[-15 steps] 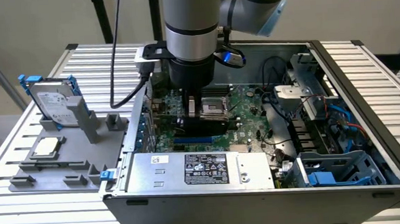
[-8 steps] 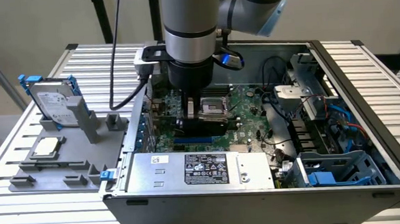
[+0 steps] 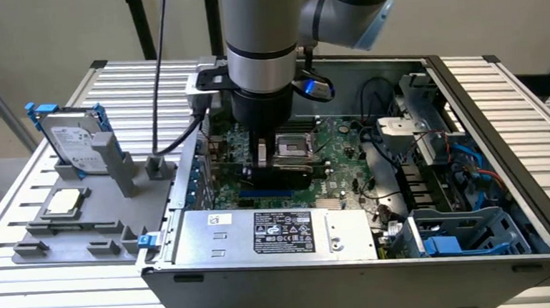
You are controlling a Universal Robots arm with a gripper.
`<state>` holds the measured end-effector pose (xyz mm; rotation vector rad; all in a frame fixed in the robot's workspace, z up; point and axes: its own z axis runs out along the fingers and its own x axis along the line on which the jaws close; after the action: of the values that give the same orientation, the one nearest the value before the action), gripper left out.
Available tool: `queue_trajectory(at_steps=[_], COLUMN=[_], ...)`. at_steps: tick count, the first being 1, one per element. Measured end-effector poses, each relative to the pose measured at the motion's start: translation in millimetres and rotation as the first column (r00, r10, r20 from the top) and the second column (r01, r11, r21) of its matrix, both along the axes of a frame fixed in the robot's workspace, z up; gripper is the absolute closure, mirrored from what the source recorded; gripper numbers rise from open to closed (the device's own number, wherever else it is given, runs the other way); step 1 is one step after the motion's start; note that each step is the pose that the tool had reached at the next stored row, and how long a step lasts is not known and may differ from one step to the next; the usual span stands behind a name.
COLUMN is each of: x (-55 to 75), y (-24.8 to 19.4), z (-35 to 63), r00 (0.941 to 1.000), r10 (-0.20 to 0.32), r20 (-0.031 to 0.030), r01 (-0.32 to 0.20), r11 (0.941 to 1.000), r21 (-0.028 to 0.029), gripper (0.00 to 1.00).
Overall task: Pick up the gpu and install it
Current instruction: 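Insert the gpu into the slot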
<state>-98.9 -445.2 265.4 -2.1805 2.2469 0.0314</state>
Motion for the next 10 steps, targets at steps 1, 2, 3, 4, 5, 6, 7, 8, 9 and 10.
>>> queue_trajectory(at_steps=[1, 2, 3, 4, 5, 6, 7, 8, 9, 10], x=[0.0, 0.0, 0.0, 0.0, 0.0, 0.0, 0.0, -0.1, -0.1, -0.2], y=[0.0, 0.0, 0.0, 0.0, 0.0, 0.0, 0.0, 0.0, 0.0, 0.0], z=[-0.6, -1.0, -1.2, -1.4, -1.4, -1.6, -1.7, -1.8, -1.9, -1.9], r00=[1.0, 1.0, 1.0, 1.0, 1.0, 1.0, 1.0, 1.0, 1.0, 1.0], r10=[0.0, 0.0, 0.0, 0.0, 0.0, 0.0, 0.0, 0.0, 0.0, 0.0], r20=[0.0, 0.0, -0.0002, -0.0003, -0.0003, -0.0002, -0.0004, -0.0005, -0.0012, -0.0022], r01=[0.0, 0.0, 0.0, 0.0, 0.0, 0.0, 0.0, 0.0, 0.0, 0.0], r11=[1.0, 1.0, 1.0, 1.0, 1.0, 1.0, 1.0, 1.0, 1.0, 1.0], r21=[0.0, 0.0, -0.0002, -0.0002, -0.0003, 0.0, 0.0, -0.0001, 0.0, 0.0], gripper=[0.74, 0.74, 0.74, 0.74, 0.74, 0.74, 0.74, 0.74, 0.74, 0.74])
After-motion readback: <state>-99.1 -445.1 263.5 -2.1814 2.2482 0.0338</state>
